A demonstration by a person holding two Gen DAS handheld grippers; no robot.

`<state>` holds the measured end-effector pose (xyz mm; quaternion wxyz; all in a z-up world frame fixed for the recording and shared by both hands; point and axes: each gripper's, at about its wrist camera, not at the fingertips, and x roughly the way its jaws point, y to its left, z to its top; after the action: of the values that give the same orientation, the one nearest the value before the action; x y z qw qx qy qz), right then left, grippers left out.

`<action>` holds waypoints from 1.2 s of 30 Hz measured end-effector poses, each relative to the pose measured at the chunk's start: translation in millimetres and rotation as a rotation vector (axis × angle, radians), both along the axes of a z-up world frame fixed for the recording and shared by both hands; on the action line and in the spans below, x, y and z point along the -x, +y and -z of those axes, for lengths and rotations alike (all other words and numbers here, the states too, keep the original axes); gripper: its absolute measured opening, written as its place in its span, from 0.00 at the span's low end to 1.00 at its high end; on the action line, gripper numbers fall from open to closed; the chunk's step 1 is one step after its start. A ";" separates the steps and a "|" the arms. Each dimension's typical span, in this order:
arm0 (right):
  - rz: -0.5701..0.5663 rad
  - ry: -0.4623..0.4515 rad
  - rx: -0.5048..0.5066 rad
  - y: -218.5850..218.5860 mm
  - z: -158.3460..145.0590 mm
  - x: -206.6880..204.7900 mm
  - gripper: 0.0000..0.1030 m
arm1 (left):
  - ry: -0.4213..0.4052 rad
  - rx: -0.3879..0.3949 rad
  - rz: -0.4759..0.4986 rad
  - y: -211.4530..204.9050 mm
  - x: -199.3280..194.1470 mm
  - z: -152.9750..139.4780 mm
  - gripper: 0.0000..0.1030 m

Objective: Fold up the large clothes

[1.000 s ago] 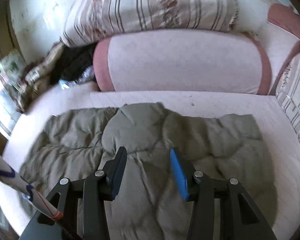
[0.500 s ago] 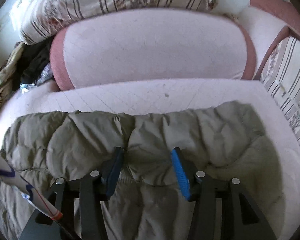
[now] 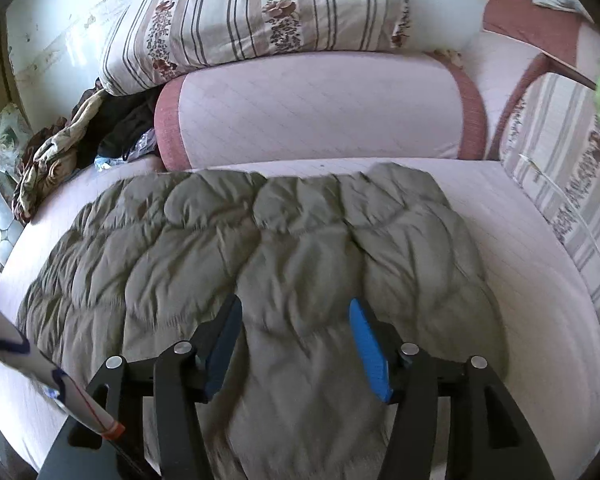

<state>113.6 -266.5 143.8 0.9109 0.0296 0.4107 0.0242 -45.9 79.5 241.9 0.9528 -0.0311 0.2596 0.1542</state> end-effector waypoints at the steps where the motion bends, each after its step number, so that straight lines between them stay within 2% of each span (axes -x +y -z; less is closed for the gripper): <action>1: 0.001 0.002 0.004 -1.7 0.6 8.0 0.59 | -0.004 -0.003 -0.005 -1.1 2.4 -1.1 0.93; 7: 0.007 0.001 0.041 -8.6 3.5 56.3 0.60 | -0.048 -0.017 -0.064 -7.6 24.8 -9.5 0.93; 10: 0.006 -0.002 0.051 -7.9 5.1 77.3 0.60 | -0.057 -0.036 -0.056 -13.1 31.5 -12.5 0.93; 13: 0.009 0.000 0.059 -5.7 7.1 96.2 0.61 | -0.034 -0.050 -0.037 -20.4 36.3 -12.5 0.93; 24: 0.031 0.036 0.039 10.4 16.9 147.9 0.64 | 0.075 0.023 0.075 -38.7 52.2 12.2 0.93; 31: 0.060 0.050 0.091 11.8 17.9 175.4 0.65 | 0.138 0.073 0.120 -42.3 68.7 33.2 0.93; 36: 0.082 0.031 0.140 9.7 12.9 191.3 0.69 | 0.158 0.093 0.151 -47.4 80.5 44.4 0.93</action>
<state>-77.7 -256.8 130.9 0.9046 -0.0169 0.4239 -0.0421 -126.4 32.0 197.4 0.9358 -0.0435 0.3424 0.0715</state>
